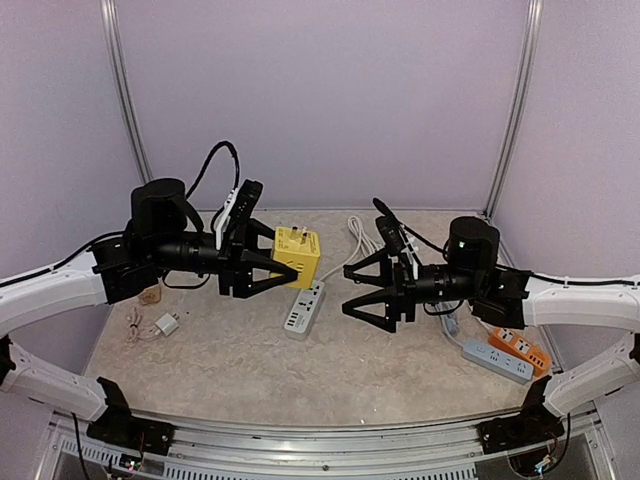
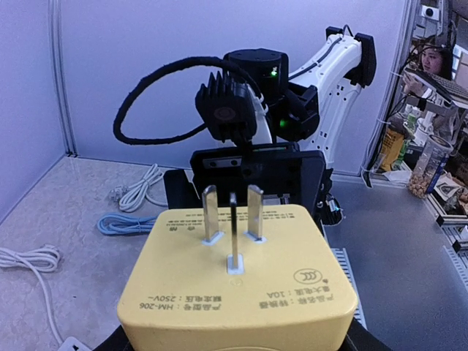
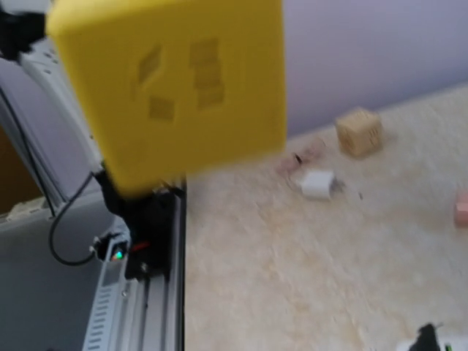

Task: Insert the plug
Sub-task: Pass from the left arm to the right

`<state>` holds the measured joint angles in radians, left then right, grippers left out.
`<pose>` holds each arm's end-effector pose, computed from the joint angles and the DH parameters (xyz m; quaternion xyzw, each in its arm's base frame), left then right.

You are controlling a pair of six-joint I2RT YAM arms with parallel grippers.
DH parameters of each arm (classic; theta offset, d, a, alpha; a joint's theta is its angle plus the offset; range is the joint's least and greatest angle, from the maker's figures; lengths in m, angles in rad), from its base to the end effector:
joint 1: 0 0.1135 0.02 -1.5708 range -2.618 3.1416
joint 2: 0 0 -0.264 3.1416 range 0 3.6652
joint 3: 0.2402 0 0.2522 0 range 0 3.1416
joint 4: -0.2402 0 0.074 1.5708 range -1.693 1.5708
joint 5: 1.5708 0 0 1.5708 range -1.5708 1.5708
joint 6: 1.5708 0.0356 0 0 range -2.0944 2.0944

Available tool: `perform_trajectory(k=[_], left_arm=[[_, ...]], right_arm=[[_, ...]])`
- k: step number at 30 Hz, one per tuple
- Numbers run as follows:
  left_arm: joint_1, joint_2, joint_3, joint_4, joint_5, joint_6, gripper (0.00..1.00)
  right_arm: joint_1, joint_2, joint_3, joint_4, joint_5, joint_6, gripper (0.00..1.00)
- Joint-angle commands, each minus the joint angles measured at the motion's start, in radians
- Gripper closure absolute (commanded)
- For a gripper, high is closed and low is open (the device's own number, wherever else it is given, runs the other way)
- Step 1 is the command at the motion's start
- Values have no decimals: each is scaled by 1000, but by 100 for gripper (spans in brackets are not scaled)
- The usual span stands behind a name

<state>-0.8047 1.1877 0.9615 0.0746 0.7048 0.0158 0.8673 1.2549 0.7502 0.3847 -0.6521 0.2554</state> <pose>0.1730 -0.2130 0.3466 0.4902 0.5632 -0.4767 0.4639 0.1666 0.2298 0.2863 -0.4161 0.6119 0.5374 0.4045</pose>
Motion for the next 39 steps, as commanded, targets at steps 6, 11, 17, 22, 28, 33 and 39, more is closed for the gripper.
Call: perform_trajectory(k=[6,11,17,22,28,33,39], left_arm=[[-61,72,79,-34,19,52,93],[-68,94,89,-33,22,20,93],[-83,114,95,-41,29,1,93],[-88,121,88,-34,34,-11,93],[-95,126,86,-35,22,-12,93],[-97,129,90,-42,0,-12,92],[-97,143,112,-65,-35,-59,93]], right_arm=[[-2,-32,34,29,-22,-91,0],[-1,-12,66,29,-11,-98,2],[-1,3,73,75,-4,-96,6],[-1,35,85,97,-27,-89,11],[-1,67,88,183,-94,-22,12],[-1,95,92,228,-120,22,16],[1,113,96,214,-106,7,19]])
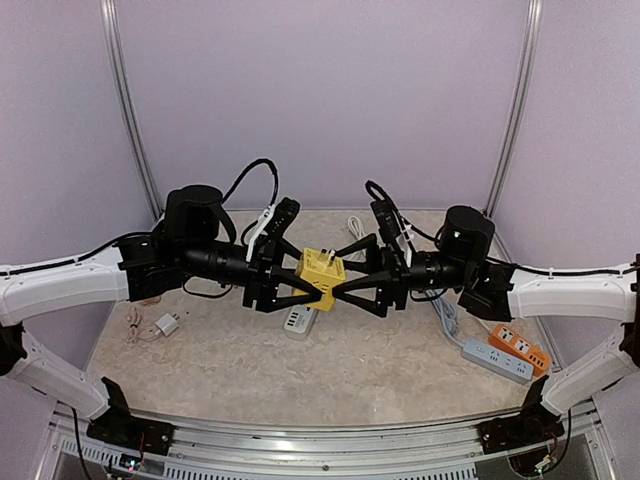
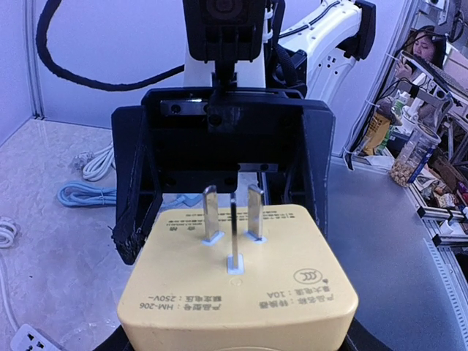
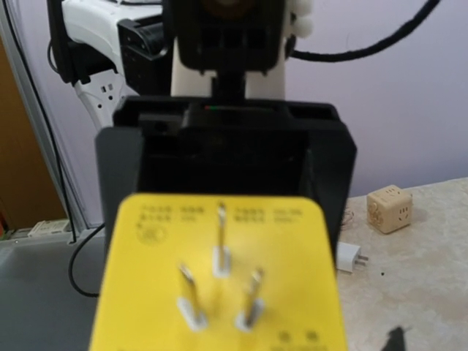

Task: Insert the plug
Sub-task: Pass from the left arm to the right

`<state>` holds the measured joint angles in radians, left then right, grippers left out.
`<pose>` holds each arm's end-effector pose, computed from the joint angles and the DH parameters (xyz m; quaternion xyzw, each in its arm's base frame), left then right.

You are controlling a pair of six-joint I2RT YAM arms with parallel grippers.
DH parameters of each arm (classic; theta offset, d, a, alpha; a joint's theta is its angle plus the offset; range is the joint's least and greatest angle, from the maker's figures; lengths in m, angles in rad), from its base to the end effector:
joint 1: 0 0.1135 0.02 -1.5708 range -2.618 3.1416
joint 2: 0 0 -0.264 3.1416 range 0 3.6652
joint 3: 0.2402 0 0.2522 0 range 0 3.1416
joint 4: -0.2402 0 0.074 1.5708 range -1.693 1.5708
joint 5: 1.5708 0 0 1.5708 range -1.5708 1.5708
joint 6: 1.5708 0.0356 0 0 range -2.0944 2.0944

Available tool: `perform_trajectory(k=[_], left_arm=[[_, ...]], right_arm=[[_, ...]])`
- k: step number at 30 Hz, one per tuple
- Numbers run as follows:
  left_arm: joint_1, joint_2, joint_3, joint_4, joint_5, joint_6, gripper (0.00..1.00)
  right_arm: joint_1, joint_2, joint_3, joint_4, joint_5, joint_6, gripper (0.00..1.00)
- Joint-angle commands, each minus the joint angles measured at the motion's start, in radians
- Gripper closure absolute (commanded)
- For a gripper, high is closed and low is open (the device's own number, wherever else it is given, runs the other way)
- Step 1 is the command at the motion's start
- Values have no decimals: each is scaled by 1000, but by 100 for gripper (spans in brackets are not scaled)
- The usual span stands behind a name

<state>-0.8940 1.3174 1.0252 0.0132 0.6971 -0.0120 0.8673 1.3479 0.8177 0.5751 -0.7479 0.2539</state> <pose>0.1720 -0.2506 0.3281 0.5063 0.5910 -0.4928 0.3893 0.1777 0.2470 0.3033 -0.4459 0.5336 0.5716 0.4356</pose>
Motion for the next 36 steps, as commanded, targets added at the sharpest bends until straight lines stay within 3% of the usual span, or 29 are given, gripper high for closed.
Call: perform_trajectory(k=[1,7,11,19,27,36], left_arm=[[-7,14,50,-4,-39,-43,93],[10,18,79,-38,-53,-153,97],[57,38,121,-68,-11,-309,98],[220,230,252,-116,175,-914,100],[219,305,211,-20,108,-1249,100],[173,355,259,-29,66,-1402,100]], right_arm=[[1,17,30,13,-4,-3,18],[3,-122,-34,-155,191,-321,1],[8,-228,-108,-182,367,-495,0],[94,-314,-299,-14,694,-1067,0],[183,-144,-289,221,921,-1300,0],[204,-16,-267,379,961,-1368,0]])
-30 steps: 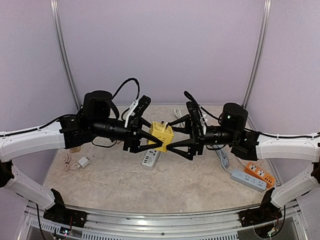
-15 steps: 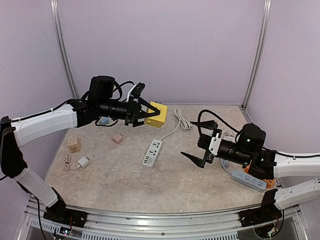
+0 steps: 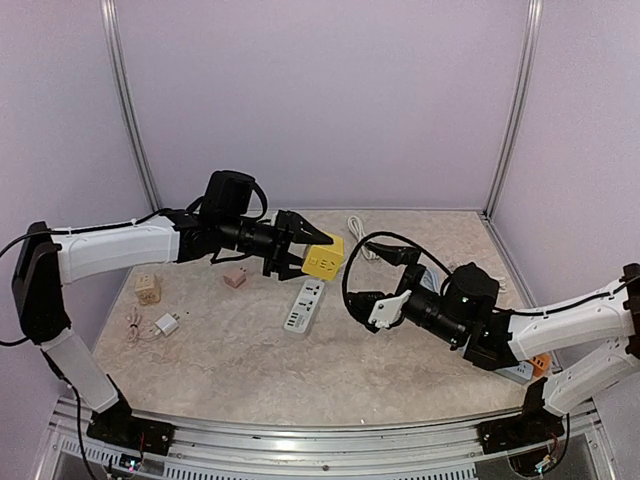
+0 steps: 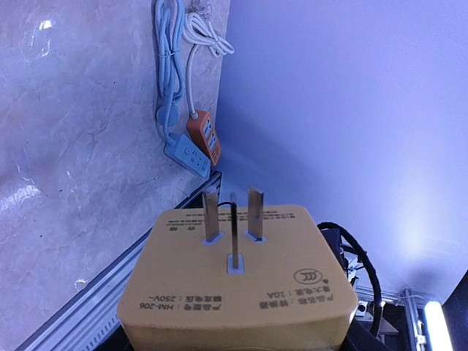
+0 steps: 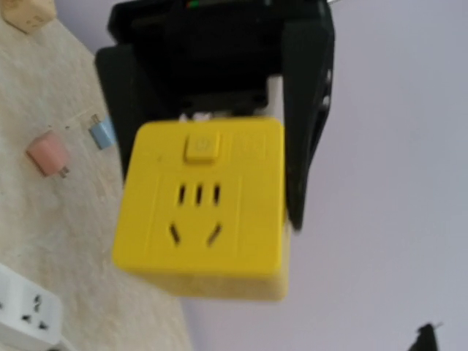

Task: Insert the plug
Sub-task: Pass from the left arm to the right

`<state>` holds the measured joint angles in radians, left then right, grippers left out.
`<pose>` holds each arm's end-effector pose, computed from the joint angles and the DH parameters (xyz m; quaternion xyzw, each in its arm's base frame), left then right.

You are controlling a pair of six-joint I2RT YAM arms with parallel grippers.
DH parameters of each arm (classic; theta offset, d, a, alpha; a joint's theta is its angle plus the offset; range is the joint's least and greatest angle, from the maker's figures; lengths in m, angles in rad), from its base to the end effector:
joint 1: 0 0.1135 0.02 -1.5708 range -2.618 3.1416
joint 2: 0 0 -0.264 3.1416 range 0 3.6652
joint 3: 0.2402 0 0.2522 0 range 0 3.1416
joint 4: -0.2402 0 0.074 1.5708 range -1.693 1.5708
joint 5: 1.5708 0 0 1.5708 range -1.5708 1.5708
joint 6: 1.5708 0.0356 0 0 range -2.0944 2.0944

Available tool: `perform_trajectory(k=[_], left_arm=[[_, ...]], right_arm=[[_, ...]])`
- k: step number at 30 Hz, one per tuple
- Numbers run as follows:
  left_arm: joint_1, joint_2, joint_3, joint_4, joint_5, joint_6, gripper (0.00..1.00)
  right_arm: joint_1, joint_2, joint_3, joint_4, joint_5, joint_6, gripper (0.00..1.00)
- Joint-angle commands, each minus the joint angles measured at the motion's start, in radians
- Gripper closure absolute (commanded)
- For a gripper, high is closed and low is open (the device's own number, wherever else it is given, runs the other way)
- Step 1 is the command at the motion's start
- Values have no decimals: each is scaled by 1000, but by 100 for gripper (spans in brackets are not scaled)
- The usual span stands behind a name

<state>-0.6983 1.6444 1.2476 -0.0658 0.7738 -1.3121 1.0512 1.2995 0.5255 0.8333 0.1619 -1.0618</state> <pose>0.2732 -0.2618 0.2931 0.0486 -0.8107 0.5834 0.0098 0.1417 0.2361 0.2460 -0.5662 0.3875 -0.0593 0.7251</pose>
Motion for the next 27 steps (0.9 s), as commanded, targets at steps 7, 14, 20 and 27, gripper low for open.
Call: perform_trajectory(k=[7,14,20,27], left_arm=[[-44,53,25,108,-9,-171,100],[-49,58,20,153,-4,-191,100],[-50,70,11,187,12,-209,100],[-58,90,1,224,26,-229,100]], right_arm=[[56,137,63,138,131,-122,0],[73,186,58,208,181,-107,6],[75,229,71,259,230,-99,14],[77,265,82,302,256,-103,18]])
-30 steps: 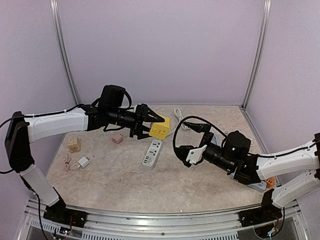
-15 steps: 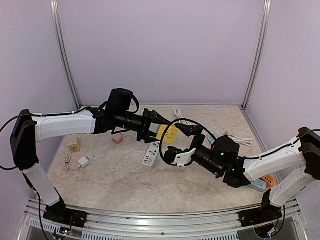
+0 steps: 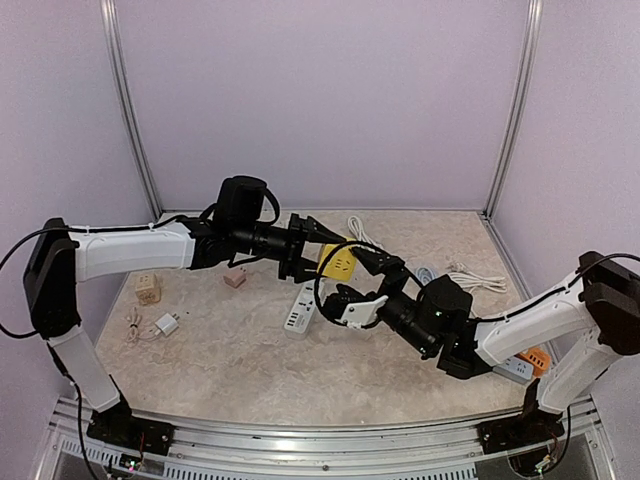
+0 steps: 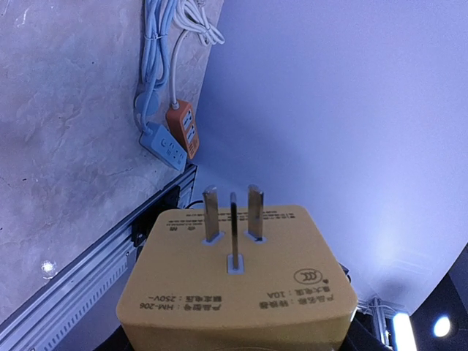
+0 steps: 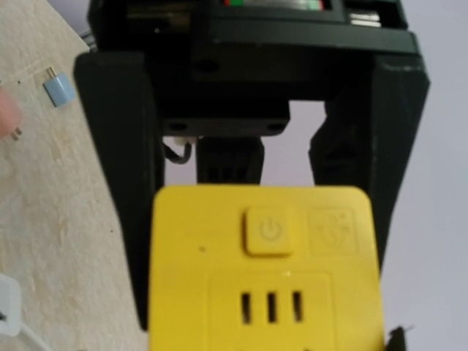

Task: Insert the plug
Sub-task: Pass from the left arm to the right

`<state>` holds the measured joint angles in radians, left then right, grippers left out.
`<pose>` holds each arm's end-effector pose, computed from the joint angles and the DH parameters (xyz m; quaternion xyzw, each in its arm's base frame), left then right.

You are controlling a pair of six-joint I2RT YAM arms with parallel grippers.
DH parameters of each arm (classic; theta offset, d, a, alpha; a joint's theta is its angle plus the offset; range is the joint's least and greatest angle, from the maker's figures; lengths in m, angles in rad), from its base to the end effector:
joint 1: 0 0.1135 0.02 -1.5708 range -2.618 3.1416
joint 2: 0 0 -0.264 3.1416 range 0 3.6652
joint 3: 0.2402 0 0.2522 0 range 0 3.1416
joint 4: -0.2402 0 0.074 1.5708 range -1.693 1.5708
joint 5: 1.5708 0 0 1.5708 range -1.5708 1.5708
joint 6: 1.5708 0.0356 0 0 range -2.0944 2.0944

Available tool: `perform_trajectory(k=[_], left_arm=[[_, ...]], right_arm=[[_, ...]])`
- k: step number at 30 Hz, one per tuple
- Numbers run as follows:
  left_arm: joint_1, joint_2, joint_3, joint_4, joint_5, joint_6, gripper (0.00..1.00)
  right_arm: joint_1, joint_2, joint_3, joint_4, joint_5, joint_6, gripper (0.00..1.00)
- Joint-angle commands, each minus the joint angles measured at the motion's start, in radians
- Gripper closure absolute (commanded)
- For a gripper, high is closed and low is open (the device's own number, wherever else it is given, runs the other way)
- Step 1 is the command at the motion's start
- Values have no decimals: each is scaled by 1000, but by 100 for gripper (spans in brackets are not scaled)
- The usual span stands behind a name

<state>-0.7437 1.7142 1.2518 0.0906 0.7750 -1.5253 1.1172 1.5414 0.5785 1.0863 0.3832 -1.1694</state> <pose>0.2748 -0.2867 0.2831 0.0940 -0.7880 0.6053 0.0620 0.1468 0.2707 0.2238 -0.5324 0.3994 -0.1453 0.7321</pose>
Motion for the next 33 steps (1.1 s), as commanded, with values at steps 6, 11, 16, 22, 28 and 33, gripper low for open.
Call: perform_trajectory(k=[6,11,16,22,28,33], left_arm=[[-21,27,-4,75,32,-22,100],[-23,26,-6,74,32,-18,100],[-23,22,-6,71,27,-12,100],[-33,20,13,49,32,19,91],[-28,2,20,19,28,67,38],[-15,-45,23,-20,16,138,1]], right_arm=[[11,37,33,70,48,-9,19],[10,32,34,43,36,-1,27],[10,15,27,23,32,19,38],[9,-1,37,-36,25,42,65],[9,-39,34,-43,13,85,78],[7,-109,24,-68,-14,153,79]])
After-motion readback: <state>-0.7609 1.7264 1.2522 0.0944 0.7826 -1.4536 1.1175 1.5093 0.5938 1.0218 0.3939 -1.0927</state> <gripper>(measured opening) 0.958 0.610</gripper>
